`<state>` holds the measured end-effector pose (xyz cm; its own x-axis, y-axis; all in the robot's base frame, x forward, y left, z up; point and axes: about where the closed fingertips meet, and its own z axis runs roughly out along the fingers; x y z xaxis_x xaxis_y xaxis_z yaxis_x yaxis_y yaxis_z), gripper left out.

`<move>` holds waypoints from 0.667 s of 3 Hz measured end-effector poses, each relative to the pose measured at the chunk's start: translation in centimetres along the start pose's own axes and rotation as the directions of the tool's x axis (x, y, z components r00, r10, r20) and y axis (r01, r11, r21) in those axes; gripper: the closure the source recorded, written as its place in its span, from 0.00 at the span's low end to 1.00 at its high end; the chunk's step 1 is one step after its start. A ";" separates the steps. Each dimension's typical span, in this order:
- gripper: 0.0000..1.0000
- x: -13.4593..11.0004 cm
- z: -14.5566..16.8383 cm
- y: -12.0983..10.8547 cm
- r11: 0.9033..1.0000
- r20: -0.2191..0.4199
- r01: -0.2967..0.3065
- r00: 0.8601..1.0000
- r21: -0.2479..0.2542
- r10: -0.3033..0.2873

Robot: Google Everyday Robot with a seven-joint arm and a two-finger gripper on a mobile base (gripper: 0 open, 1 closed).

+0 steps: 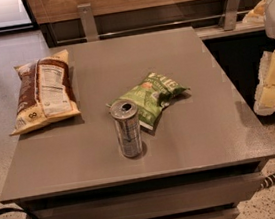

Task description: Knock redbull can over

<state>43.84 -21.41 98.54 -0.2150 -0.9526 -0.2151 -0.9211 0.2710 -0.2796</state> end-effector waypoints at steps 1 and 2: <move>0.00 0.0 0.0 0.0 1.000 0.000 0.000 1.000 0.000 0.000; 0.00 0.2 1.0 1.0 0.999 0.078 -0.005 0.997 -0.036 0.008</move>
Offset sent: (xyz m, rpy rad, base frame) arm -0.0114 -0.0007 -0.0232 0.1666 0.0488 0.0330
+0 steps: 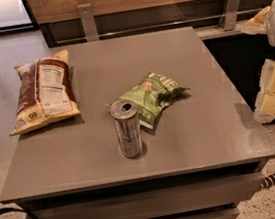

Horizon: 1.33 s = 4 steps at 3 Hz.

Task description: Knock redbull can over

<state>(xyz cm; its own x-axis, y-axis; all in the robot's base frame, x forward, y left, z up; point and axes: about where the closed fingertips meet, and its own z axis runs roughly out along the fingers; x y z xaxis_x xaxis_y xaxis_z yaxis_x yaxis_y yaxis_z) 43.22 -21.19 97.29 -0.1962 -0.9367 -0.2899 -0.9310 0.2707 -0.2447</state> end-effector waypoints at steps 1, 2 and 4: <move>0.00 0.5 1.8 2.1 0.999 0.147 -0.017 0.989 -0.045 0.023; 0.00 0.6 3.5 4.2 0.999 0.311 -0.018 0.950 -0.037 0.028; 0.00 -4.5 7.1 4.9 1.000 0.713 -0.002 0.701 -0.010 0.008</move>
Offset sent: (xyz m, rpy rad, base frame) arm -0.0500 0.0568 -0.0294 0.7776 -0.1941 0.1490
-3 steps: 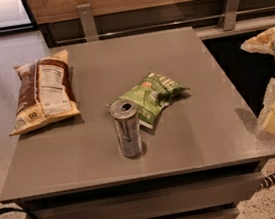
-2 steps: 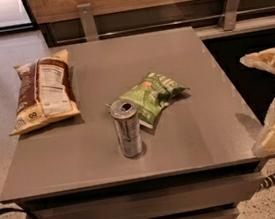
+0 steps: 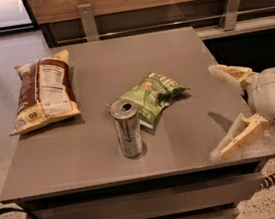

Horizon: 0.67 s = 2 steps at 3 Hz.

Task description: Knock redbull can over

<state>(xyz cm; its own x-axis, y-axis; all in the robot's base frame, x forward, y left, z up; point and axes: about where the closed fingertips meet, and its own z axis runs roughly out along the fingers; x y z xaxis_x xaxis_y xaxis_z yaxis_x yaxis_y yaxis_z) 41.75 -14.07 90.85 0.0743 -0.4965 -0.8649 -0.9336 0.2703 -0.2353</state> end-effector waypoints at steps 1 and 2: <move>0.00 -2.8 1.7 -0.6 0.999 0.172 -0.018 0.985 -0.042 0.025; 0.00 -6.1 3.5 -1.0 0.992 0.280 -0.025 0.958 -0.125 0.059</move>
Offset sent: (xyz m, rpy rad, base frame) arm 0.0232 0.0679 0.0611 0.3689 0.0288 0.2083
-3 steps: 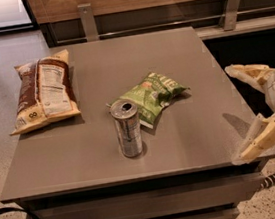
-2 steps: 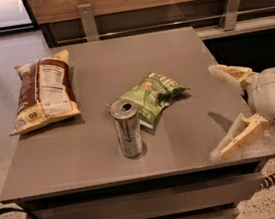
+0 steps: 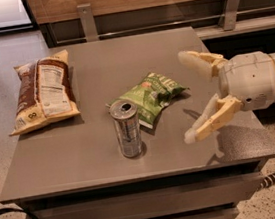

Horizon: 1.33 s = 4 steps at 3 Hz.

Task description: Knock redbull can over

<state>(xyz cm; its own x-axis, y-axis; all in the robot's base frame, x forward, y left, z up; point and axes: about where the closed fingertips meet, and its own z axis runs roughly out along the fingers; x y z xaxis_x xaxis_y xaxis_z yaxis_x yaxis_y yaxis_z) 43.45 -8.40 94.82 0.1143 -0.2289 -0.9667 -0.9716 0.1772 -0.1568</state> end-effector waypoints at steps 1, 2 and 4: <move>0.00 -0.7 2.0 0.0 0.998 0.015 -0.028 0.999 -0.053 0.028; 0.00 0.2 4.2 0.5 0.992 -0.006 -0.081 0.997 -0.095 0.081; 0.00 2.2 7.9 1.1 0.988 0.054 -0.119 0.991 -0.095 0.125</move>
Offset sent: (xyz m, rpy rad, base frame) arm 0.0066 0.0591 -0.0328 -0.0079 0.1861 0.0973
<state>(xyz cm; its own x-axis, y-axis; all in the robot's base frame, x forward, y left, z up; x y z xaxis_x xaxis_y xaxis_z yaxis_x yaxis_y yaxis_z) 44.23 -1.16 90.94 0.0032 -0.1533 -0.9882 -0.9935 0.1116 -0.0206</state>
